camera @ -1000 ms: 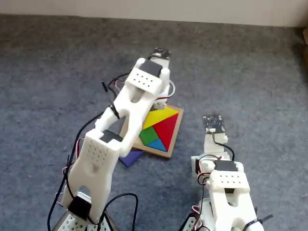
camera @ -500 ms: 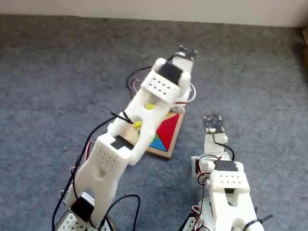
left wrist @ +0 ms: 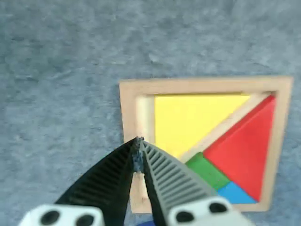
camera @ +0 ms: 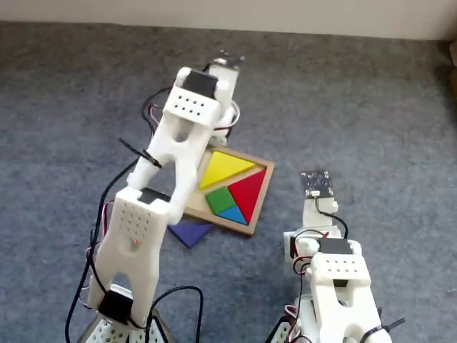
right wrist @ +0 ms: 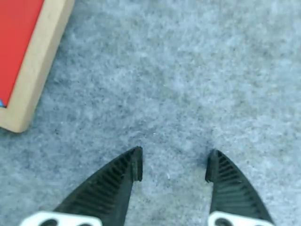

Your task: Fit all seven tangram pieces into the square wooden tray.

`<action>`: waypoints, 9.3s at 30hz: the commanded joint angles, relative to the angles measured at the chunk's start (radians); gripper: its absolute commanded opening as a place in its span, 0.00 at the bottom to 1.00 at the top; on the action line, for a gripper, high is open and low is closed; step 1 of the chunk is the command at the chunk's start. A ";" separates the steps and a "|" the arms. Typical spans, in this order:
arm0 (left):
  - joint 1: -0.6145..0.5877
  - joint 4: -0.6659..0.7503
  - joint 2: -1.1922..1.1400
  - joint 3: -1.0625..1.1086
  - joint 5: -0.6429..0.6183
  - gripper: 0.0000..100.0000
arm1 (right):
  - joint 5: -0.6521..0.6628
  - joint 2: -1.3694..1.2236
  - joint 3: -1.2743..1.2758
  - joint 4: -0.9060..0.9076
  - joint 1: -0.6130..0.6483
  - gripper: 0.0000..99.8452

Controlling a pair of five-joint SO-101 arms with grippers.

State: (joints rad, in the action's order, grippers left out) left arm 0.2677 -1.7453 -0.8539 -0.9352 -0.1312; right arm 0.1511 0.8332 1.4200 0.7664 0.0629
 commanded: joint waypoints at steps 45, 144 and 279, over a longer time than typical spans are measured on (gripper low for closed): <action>0.354 0.000 0.131 -0.056 -0.091 0.00 | 0.011 0.005 -0.004 -0.019 -0.093 0.22; -0.438 0.677 1.649 1.888 0.072 0.00 | 0.157 -0.532 -0.728 0.008 0.197 0.10; -0.581 0.876 1.644 2.091 0.075 0.00 | 0.470 -1.326 -1.931 0.671 -0.061 0.18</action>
State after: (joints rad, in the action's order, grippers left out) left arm -0.3030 -0.8846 0.7679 1.1592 -0.0652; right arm 0.6283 -0.5324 -0.4565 1.4246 0.0077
